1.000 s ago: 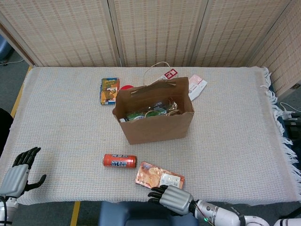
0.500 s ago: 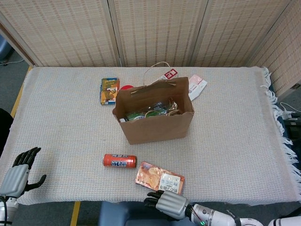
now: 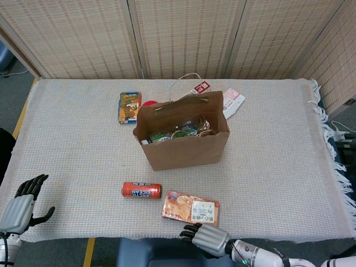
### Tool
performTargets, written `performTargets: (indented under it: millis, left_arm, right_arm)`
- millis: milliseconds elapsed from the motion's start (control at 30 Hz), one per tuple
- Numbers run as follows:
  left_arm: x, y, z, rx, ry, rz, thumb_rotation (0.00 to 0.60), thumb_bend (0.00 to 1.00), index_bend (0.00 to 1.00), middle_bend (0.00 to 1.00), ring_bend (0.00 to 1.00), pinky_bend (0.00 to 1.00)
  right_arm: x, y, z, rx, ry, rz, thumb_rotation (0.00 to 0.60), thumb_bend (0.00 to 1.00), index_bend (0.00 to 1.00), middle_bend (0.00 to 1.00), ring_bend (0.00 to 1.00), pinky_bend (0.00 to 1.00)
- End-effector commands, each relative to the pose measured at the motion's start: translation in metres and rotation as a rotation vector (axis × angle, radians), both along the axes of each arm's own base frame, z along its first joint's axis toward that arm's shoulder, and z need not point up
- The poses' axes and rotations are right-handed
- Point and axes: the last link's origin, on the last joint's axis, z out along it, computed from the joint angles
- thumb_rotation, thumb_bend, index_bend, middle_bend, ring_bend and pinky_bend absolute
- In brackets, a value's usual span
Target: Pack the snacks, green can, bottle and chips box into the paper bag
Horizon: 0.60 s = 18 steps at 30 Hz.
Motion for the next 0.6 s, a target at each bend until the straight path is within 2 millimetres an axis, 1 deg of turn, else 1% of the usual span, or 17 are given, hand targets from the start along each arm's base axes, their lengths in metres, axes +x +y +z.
performTargets:
  millis: [33,333,467,500,533,600]
  left_arm:
    - [0.0,0.0,0.0,-0.001,0.0,0.0,0.6,0.33,0.0,0.0,0.0,0.01]
    - [0.001,0.0,-0.001,-0.001,0.006,0.0,0.6,0.33,0.0,0.0,0.0,0.01]
    - [0.001,0.0,-0.002,0.0,0.007,0.002,0.6,0.33,0.0,0.0,0.0,0.01]
    - [0.001,0.0,-0.001,0.0,0.007,0.003,0.6,0.33,0.0,0.0,0.0,0.01]
    - [0.001,0.0,-0.001,0.0,0.007,0.003,0.6,0.33,0.0,0.0,0.0,0.01]
    - [0.001,0.0,-0.001,0.001,0.005,0.004,0.6,0.33,0.0,0.0,0.0,0.01]
  right_arm:
    - [-0.009,-0.007,0.009,-0.042,0.017,-0.028,0.6,0.92,0.19,0.11,0.05,0.18]
    - [-0.033,-0.034,0.029,-0.181,0.052,-0.09,0.6,0.92,0.19,0.11,0.05,0.18]
    - [-0.036,-0.043,0.036,-0.227,0.037,-0.139,0.6,0.92,0.18,0.11,0.05,0.18]
    - [-0.036,-0.043,0.038,-0.225,0.033,-0.152,0.6,0.9,0.18,0.11,0.05,0.18]
    - [-0.034,-0.041,0.04,-0.213,0.022,-0.17,0.6,0.84,0.18,0.11,0.05,0.18]
    - [-0.031,-0.036,0.044,-0.196,0.003,-0.182,0.6,0.67,0.17,0.11,0.05,0.18]
